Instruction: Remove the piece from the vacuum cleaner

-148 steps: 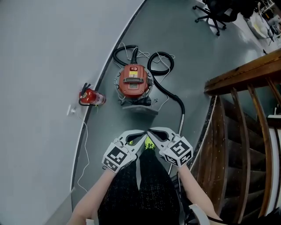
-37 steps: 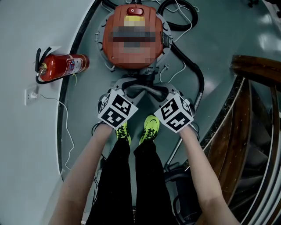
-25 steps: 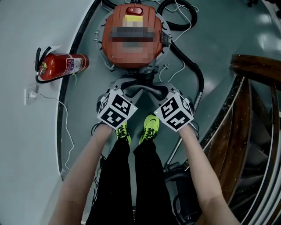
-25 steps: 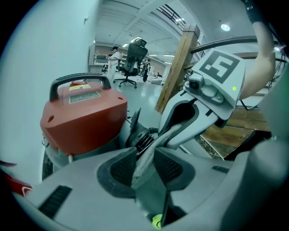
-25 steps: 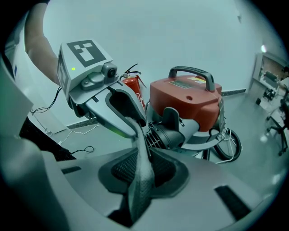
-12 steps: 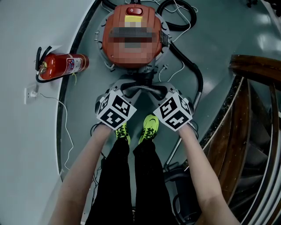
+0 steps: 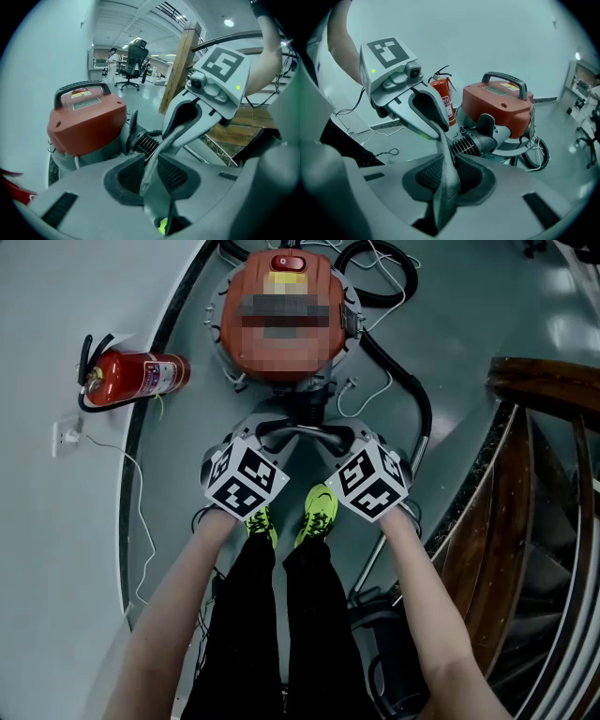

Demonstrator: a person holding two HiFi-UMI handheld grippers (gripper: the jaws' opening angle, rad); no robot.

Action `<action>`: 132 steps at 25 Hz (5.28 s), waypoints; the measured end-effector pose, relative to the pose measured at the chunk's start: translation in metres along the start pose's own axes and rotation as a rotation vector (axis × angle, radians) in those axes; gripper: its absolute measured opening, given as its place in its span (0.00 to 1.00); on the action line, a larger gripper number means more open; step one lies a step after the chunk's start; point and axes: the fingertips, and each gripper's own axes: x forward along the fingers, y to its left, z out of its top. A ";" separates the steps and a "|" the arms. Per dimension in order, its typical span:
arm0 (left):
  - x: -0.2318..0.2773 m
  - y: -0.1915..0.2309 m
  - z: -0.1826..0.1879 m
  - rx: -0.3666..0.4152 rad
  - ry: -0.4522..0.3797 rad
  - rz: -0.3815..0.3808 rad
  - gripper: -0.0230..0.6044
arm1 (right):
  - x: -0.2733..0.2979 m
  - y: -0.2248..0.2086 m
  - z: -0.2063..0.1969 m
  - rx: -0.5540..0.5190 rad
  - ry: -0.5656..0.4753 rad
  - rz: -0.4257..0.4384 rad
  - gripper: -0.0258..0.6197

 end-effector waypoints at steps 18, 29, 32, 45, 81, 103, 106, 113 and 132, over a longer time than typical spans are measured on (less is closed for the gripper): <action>-0.025 -0.045 -0.027 0.005 0.002 -0.014 0.17 | -0.012 0.054 -0.014 -0.016 0.008 0.015 0.15; -0.038 -0.079 -0.059 -0.031 0.036 -0.043 0.17 | -0.011 0.099 -0.030 -0.001 0.031 0.066 0.15; -0.036 -0.084 -0.064 -0.039 0.043 -0.051 0.17 | -0.009 0.103 -0.036 0.008 0.037 0.076 0.15; -0.014 -0.093 -0.087 -0.053 0.072 -0.077 0.17 | 0.011 0.110 -0.061 0.027 0.056 0.106 0.15; 0.021 -0.095 -0.109 -0.009 0.109 -0.108 0.24 | 0.040 0.110 -0.088 0.071 0.103 0.160 0.20; -0.010 -0.075 -0.090 -0.112 0.019 -0.053 0.18 | 0.015 0.101 -0.066 0.282 0.008 0.103 0.12; -0.018 -0.077 -0.081 -0.115 0.008 -0.058 0.13 | 0.008 0.102 -0.062 0.313 0.007 0.109 0.11; -0.036 -0.105 -0.074 -0.143 0.011 -0.128 0.05 | -0.012 0.121 -0.056 0.408 -0.017 0.146 0.09; -0.132 -0.136 -0.038 -0.344 0.029 -0.210 0.05 | -0.118 0.160 -0.003 0.545 -0.094 0.163 0.08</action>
